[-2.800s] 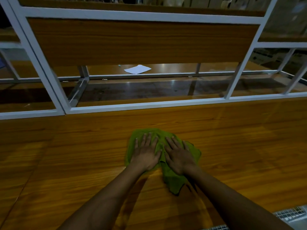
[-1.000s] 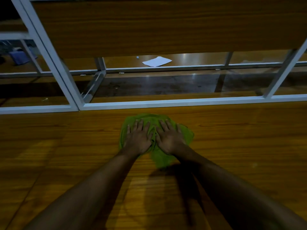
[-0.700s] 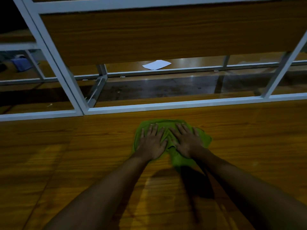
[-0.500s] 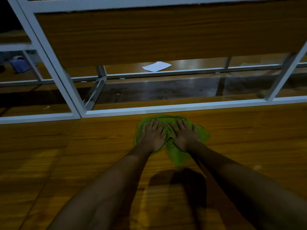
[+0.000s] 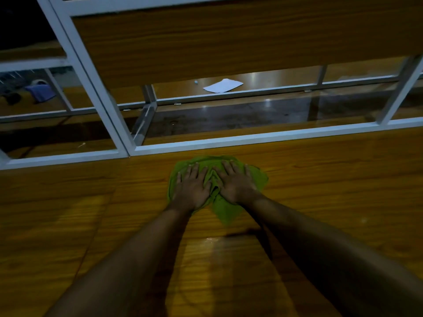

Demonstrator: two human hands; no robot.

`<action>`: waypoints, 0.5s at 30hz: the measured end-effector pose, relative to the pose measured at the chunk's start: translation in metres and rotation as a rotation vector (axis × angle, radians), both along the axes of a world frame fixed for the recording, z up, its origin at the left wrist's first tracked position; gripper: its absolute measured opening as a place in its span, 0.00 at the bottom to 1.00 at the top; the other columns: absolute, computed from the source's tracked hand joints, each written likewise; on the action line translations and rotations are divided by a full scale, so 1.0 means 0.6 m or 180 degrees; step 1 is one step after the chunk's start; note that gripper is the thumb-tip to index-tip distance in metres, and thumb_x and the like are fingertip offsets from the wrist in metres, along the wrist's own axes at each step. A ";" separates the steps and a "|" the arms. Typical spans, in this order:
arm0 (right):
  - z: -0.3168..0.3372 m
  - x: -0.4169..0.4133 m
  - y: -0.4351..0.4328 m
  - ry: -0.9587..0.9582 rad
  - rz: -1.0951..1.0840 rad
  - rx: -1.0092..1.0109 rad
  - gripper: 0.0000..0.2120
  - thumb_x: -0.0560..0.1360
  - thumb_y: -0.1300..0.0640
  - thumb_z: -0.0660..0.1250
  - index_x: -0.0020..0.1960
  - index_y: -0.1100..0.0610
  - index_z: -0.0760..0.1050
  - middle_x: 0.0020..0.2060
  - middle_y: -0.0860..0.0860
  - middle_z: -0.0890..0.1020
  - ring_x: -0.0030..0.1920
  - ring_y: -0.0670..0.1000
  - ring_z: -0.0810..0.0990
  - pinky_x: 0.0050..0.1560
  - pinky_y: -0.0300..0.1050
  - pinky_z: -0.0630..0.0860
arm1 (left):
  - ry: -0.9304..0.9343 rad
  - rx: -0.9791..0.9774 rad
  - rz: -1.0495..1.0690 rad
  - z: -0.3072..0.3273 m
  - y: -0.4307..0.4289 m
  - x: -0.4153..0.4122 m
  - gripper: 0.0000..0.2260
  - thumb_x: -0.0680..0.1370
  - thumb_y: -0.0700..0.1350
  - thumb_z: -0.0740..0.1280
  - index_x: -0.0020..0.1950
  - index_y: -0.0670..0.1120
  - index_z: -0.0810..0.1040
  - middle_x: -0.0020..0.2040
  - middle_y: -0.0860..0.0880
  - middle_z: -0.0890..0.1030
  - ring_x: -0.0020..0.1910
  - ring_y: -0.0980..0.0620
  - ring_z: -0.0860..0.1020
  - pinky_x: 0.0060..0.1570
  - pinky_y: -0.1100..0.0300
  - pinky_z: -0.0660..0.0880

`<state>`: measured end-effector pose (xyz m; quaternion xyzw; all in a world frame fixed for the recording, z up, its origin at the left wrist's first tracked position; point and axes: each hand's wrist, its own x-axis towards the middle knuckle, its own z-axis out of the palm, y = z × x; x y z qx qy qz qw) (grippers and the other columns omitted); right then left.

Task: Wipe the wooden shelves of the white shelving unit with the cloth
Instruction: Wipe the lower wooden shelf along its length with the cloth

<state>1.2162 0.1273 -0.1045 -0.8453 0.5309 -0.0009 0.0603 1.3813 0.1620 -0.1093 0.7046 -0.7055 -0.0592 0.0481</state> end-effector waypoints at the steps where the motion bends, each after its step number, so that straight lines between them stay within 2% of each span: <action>1: -0.001 -0.004 0.012 -0.0008 0.0006 -0.0002 0.27 0.83 0.40 0.41 0.80 0.43 0.44 0.80 0.51 0.44 0.80 0.54 0.41 0.75 0.66 0.39 | 0.0002 -0.0009 -0.0008 0.000 0.013 -0.004 0.27 0.83 0.60 0.46 0.81 0.54 0.49 0.81 0.48 0.46 0.80 0.47 0.44 0.76 0.42 0.41; 7: -0.003 -0.053 0.060 0.0139 -0.0064 -0.0030 0.27 0.82 0.40 0.42 0.80 0.41 0.42 0.80 0.49 0.43 0.80 0.53 0.41 0.76 0.64 0.41 | 0.0074 0.0035 -0.0203 0.002 0.059 -0.040 0.29 0.82 0.62 0.46 0.81 0.53 0.47 0.81 0.47 0.44 0.79 0.46 0.42 0.75 0.41 0.39; 11: -0.006 -0.068 0.030 0.0199 -0.0207 -0.0054 0.29 0.82 0.39 0.46 0.80 0.41 0.43 0.80 0.50 0.44 0.80 0.54 0.42 0.76 0.65 0.43 | 0.0054 0.0043 -0.0281 0.001 0.025 -0.063 0.28 0.82 0.60 0.47 0.81 0.53 0.48 0.81 0.46 0.45 0.79 0.45 0.42 0.75 0.39 0.40; 15: -0.004 -0.061 -0.021 0.0228 -0.0330 -0.0008 0.30 0.81 0.37 0.45 0.80 0.42 0.42 0.80 0.51 0.43 0.80 0.55 0.41 0.74 0.67 0.41 | 0.0054 0.0055 -0.0308 0.006 -0.031 -0.068 0.27 0.83 0.58 0.46 0.81 0.53 0.49 0.81 0.47 0.45 0.79 0.46 0.43 0.75 0.40 0.40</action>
